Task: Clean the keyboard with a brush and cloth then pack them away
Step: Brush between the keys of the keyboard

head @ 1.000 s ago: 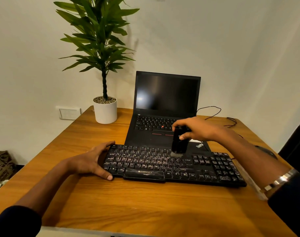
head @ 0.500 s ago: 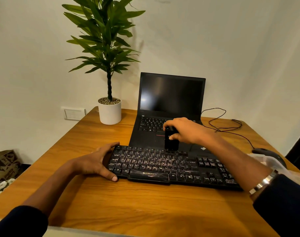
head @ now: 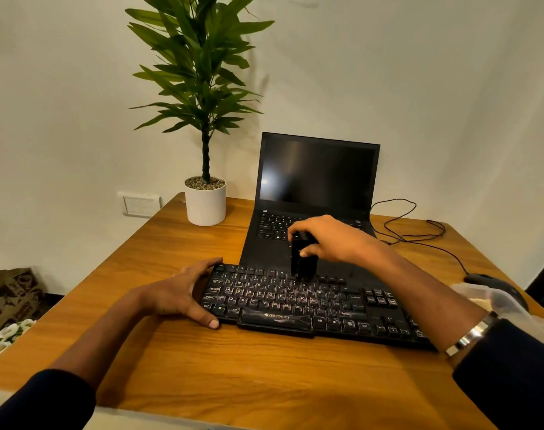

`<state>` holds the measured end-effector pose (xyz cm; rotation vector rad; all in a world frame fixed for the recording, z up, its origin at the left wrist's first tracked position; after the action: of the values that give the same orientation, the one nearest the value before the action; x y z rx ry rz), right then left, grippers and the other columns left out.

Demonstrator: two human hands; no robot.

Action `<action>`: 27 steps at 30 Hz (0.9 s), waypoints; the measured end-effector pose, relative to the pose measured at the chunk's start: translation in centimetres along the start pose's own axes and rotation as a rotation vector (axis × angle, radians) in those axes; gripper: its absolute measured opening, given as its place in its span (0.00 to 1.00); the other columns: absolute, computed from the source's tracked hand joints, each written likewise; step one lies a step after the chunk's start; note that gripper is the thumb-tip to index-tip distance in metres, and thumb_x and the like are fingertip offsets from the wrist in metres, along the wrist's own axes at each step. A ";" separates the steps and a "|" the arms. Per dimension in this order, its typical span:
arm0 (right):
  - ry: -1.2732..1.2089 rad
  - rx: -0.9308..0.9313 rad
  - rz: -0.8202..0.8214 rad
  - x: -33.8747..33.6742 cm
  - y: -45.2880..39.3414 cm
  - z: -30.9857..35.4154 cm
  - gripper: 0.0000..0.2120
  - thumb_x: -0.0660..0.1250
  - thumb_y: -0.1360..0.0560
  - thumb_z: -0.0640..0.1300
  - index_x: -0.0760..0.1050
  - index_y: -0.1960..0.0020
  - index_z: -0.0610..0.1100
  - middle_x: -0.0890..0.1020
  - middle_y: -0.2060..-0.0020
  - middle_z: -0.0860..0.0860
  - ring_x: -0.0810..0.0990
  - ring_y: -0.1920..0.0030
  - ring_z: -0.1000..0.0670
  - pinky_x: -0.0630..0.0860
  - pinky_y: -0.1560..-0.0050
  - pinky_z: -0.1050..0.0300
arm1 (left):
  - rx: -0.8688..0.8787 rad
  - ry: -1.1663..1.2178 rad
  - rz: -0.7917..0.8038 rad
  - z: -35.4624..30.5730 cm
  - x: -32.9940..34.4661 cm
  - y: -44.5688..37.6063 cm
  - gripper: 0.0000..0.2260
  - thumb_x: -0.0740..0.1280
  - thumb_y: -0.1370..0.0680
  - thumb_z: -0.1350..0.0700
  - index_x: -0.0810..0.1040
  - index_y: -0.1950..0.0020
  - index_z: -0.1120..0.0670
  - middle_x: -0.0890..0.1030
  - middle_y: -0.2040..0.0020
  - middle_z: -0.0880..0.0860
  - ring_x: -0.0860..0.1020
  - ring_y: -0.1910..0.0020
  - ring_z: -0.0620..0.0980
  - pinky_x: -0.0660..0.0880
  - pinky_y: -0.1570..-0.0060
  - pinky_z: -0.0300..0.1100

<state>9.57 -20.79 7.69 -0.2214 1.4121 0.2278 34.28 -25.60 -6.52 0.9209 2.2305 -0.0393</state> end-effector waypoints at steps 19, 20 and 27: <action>-0.061 -0.047 0.038 -0.7 -0.9 2.0 0.16 0.71 0.26 0.46 0.74 0.40 0.53 0.76 0.51 0.54 0.74 0.48 0.51 0.69 0.50 0.56 | -0.001 -0.012 -0.013 -0.2 0.0 0.2 0.53 0.83 0.47 0.37 0.51 0.35 0.18 0.62 0.28 0.48 0.65 0.30 0.54 0.69 0.32 0.58; -0.075 -0.043 0.016 -1.1 -1.0 2.0 0.16 0.71 0.26 0.46 0.74 0.40 0.53 0.77 0.51 0.54 0.74 0.49 0.52 0.69 0.50 0.56 | -0.001 -0.012 -0.013 -0.2 0.0 0.2 0.53 0.83 0.47 0.37 0.51 0.35 0.18 0.62 0.28 0.48 0.65 0.30 0.54 0.69 0.32 0.58; 0.000 0.012 -0.114 0.4 -2.2 2.4 0.19 0.71 0.27 0.42 0.73 0.38 0.51 0.78 0.44 0.47 0.76 0.43 0.46 0.73 0.44 0.50 | -0.010 -0.022 -0.014 -0.2 0.0 0.3 0.53 0.83 0.47 0.36 0.50 0.36 0.18 0.62 0.28 0.48 0.65 0.30 0.54 0.69 0.31 0.58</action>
<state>12.56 -22.23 7.68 -0.2915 1.3955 0.1253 34.35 -25.34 -6.31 0.8952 2.2149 -0.0453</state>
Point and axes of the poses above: each hand's wrist, its own y-axis away from the middle knuckle, its own x-axis out of the palm, z = x × y, the point moved 7 cm from there along -y, towards the middle knuckle
